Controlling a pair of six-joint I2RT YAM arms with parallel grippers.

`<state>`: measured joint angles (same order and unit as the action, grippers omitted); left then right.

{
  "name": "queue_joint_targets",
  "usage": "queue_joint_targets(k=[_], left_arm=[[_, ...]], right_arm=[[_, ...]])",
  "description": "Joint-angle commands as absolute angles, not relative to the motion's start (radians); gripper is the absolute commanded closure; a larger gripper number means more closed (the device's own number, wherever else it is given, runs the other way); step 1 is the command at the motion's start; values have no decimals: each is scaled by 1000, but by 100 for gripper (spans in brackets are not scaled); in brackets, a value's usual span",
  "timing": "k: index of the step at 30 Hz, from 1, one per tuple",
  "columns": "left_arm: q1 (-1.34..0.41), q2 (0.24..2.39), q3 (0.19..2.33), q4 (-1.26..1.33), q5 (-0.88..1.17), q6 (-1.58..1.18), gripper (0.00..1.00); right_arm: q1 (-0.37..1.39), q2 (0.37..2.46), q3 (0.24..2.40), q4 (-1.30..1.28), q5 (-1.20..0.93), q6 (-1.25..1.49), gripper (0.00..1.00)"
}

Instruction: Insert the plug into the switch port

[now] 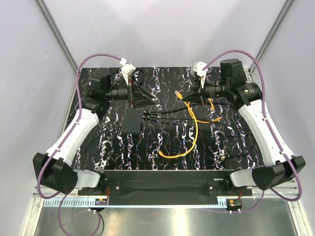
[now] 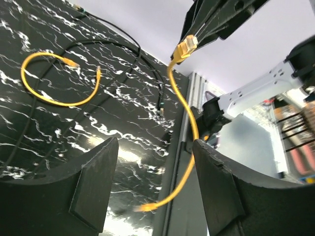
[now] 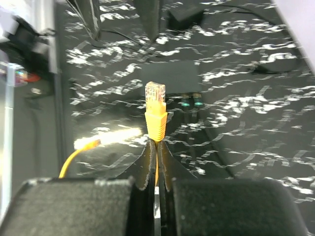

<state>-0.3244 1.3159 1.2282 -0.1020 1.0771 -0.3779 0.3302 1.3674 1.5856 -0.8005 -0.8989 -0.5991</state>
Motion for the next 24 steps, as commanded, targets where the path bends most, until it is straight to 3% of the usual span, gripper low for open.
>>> queue_joint_targets(k=[1, 5, 7, 12, 24], left_arm=[[-330, 1243, 1269, -115, 1089, -210, 33], [-344, 1207, 1347, -360, 1054, 136, 32], [-359, 1174, 1388, -522, 1019, 435, 30], [-448, 1080, 1385, -684, 902, 953, 28], [-676, 1045, 1358, -811, 724, 1492, 29]], right_arm=[[339, 1371, 1628, -831, -1009, -473, 100], [339, 1390, 1626, -844, -1080, -382, 100], [341, 1397, 1609, -825, -1127, -302, 100], [376, 1388, 1536, -808, -1187, -186, 100], [469, 1370, 1427, -716, -1261, -31, 100]])
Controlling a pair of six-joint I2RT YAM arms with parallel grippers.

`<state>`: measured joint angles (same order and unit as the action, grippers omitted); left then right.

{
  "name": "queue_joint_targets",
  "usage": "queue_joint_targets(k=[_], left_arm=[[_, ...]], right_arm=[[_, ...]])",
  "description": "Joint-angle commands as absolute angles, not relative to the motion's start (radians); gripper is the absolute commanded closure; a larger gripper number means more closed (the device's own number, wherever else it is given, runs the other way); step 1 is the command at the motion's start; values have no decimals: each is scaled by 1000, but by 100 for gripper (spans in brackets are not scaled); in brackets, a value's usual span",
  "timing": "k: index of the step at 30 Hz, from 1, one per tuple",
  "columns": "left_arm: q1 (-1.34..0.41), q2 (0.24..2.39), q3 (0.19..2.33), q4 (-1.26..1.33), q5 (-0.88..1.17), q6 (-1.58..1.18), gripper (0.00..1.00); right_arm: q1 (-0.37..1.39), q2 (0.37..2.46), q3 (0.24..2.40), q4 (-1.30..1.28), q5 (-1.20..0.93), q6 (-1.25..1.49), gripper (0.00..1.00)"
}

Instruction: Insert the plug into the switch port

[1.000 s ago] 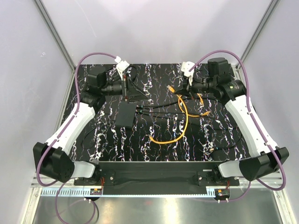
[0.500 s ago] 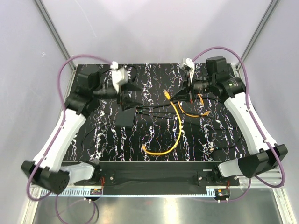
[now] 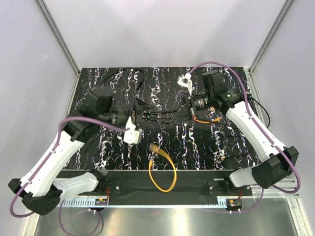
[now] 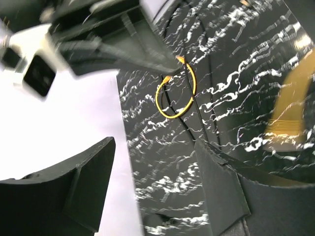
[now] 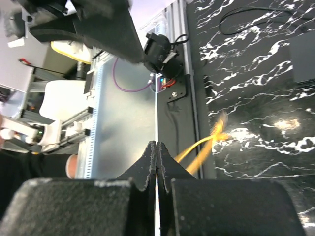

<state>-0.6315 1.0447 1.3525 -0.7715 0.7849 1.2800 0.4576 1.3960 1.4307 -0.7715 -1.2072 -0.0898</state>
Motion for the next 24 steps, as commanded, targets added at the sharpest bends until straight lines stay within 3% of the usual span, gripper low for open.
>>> queue_joint_targets(k=[1, 4, 7, 11, 13, 18, 20, 24], left_arm=[[-686, 1048, 1353, -808, 712, 1491, 30], [-706, 1078, 1344, -807, 664, 1432, 32], [-701, 1089, 1335, -799, 666, 1203, 31], [-692, 1039, 1241, -951, 719, 1158, 28], [-692, 993, 1124, -957, 710, 1154, 28], [-709, 1070, 1025, -908, 661, 1203, 33], [-750, 1199, 1060, -911, 609, 1204, 35], [-813, 1363, 1055, -807, 476, 1175, 38]], right_arm=[[477, 1370, 1427, -713, -1258, -32, 100], [482, 1373, 1407, -710, -1152, -44, 100], [482, 1413, 1410, -825, -958, -126, 98], [483, 1451, 1321, -930, -803, -251, 56], [483, 1451, 1255, -891, -694, -249, 57], [442, 1448, 1149, -848, -676, -213, 56], [385, 1437, 1169, -854, -695, -201, 43], [289, 1422, 1192, -885, -709, -198, 35]])
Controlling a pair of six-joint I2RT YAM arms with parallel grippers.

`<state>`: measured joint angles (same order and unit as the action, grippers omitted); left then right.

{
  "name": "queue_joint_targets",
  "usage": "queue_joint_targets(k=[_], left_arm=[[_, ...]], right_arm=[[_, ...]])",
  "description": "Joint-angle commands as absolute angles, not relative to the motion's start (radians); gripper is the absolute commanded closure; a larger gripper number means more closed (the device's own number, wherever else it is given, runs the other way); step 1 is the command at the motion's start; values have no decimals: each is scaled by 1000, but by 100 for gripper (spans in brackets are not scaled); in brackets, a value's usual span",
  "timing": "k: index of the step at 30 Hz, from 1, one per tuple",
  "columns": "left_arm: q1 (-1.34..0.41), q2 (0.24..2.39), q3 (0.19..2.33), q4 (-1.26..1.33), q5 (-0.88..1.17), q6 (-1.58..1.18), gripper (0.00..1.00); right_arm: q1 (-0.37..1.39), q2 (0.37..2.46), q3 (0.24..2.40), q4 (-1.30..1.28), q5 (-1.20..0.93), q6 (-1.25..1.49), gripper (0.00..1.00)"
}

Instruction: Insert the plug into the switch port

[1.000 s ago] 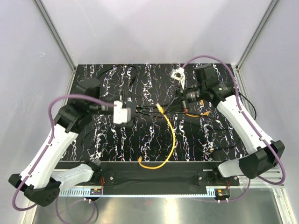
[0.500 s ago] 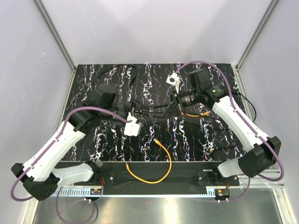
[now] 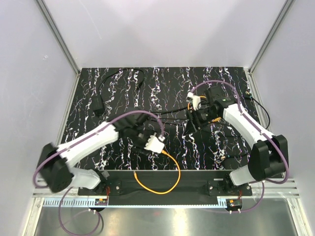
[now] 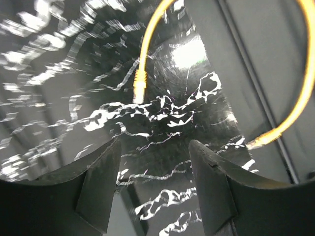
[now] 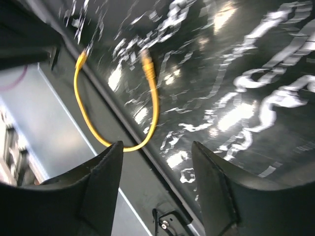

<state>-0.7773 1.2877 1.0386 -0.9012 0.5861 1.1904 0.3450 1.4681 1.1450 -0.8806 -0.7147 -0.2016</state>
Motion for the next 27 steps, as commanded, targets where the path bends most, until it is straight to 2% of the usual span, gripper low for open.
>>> queue_joint_targets(k=[1, 4, 5, 6, 9, 19, 27], left_arm=[[-819, 1397, 1057, -786, 442, 1175, 39], [-825, 1492, 1068, -716, 428, 1195, 43], [-831, 1511, 1068, -700, 422, 1210, 45], [-834, 1547, 1069, -665, 414, 1216, 48], [-836, 1600, 1088, -634, 408, 1221, 51], [-848, 1698, 1068, -545, 423, 1233, 48], [-867, 1726, 1025, -531, 410, 1250, 51]], right_arm=[[269, 1417, 1190, -890, -707, -196, 34], [213, 1408, 1187, -910, -726, -207, 32], [200, 1402, 1183, -914, -727, -215, 29], [195, 1399, 1181, -917, -733, -219, 21], [187, 1393, 1174, -930, -732, -230, 14], [160, 1430, 1181, -965, -801, -250, 18], [132, 1445, 1141, -950, -831, -262, 20]])
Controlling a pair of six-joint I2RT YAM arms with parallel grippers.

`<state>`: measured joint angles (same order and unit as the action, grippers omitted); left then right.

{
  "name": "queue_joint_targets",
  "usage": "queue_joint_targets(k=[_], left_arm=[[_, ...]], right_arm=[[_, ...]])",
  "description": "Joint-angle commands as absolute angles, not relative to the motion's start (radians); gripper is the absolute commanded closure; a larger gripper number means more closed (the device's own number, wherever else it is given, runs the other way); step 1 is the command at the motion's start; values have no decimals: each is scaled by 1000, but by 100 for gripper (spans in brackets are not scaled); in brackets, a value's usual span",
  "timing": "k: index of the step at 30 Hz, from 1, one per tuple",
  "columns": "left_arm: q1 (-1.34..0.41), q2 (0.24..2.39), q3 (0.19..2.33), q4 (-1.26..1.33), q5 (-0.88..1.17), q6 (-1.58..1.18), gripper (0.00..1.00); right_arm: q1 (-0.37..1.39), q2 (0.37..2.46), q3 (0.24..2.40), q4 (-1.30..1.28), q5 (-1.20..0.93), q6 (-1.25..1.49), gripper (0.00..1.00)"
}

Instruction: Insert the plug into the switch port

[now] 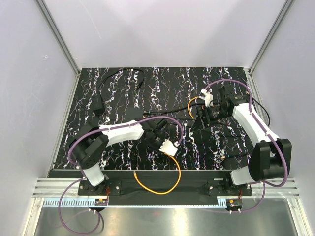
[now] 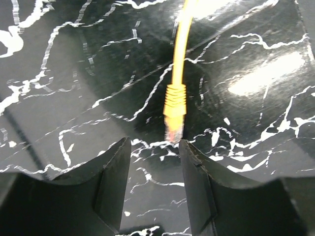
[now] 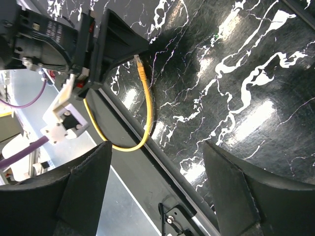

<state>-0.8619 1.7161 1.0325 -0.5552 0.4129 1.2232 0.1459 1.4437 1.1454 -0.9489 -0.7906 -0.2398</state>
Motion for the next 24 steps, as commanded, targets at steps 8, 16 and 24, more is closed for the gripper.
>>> queue_joint_targets(k=[8, 16, 24], left_arm=[[-873, 1741, 1025, -551, 425, 1246, 53], [-873, 1775, 1051, -574, 442, 1215, 79], [-838, 1772, 1178, -713, 547, 1025, 99]], right_arm=[[118, 1466, 1141, -957, -853, -270, 21], [117, 1474, 1135, -954, -868, -267, 23], [115, 1493, 1121, -936, -908, -249, 28]])
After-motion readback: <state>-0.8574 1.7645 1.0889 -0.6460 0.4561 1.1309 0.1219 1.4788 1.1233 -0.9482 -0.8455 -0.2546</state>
